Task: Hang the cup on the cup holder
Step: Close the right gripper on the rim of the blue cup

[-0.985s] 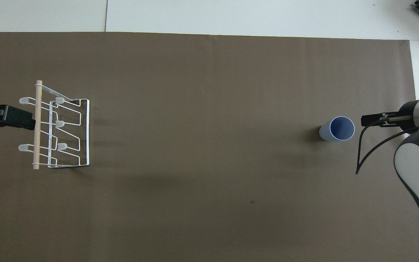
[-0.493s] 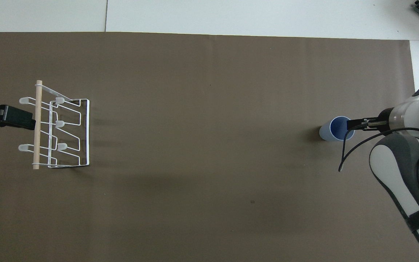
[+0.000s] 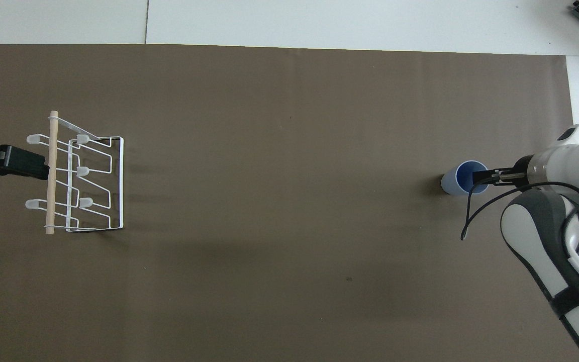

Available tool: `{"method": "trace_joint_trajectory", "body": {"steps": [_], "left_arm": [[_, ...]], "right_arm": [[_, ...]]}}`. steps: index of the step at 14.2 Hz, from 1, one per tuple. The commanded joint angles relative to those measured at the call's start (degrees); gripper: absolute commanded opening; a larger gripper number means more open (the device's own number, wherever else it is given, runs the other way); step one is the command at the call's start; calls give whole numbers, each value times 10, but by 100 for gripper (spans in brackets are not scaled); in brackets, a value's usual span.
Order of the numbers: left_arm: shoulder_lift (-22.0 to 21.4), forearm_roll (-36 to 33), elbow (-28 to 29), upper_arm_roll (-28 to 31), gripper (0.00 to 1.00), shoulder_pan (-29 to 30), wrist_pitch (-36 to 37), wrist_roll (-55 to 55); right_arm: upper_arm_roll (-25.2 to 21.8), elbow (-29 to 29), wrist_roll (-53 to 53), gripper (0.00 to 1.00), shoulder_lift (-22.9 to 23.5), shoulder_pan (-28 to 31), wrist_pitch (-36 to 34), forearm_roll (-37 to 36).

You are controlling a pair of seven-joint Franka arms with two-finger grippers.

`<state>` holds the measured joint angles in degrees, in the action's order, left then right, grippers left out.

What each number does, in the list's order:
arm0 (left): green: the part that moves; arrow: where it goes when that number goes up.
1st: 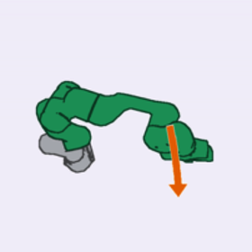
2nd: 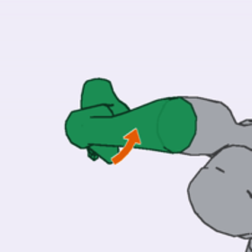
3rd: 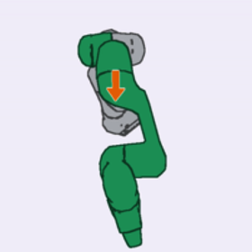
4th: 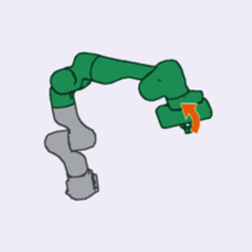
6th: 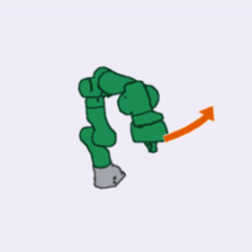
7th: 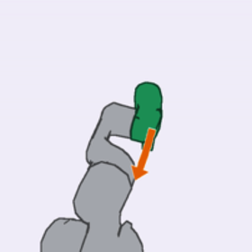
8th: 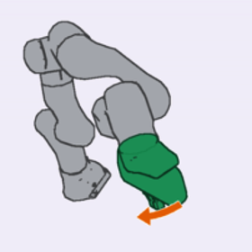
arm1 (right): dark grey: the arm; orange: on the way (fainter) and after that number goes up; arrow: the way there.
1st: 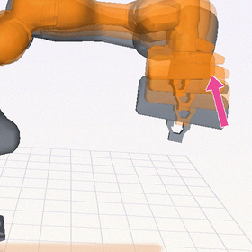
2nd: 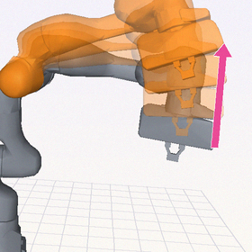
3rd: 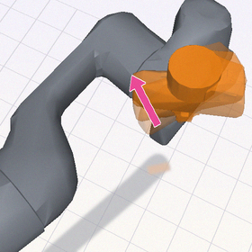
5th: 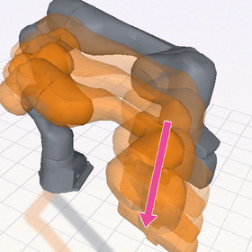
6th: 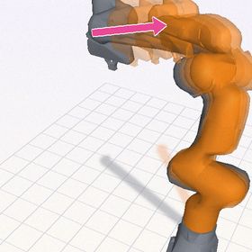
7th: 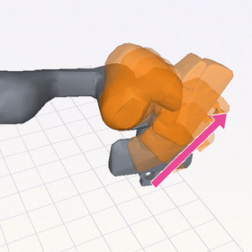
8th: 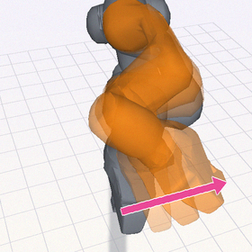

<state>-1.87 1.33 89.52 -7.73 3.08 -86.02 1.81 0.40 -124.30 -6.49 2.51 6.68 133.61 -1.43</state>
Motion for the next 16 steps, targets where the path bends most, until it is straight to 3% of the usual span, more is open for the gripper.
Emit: {"method": "trace_joint_trajectory", "body": {"steps": [1,8,16], "left_arm": [[-17,3,22,5,100,-6,-13,-7],[-18,3,24,5,100,-6,-14,-7],[-18,3,24,5,100,-6,-13,-8]], "right_arm": [[3,-23,-2,100,-3,10,27,10],[3,-46,3,100,6,10,78,10],[3,-56,2,100,14,10,90,10]]}}
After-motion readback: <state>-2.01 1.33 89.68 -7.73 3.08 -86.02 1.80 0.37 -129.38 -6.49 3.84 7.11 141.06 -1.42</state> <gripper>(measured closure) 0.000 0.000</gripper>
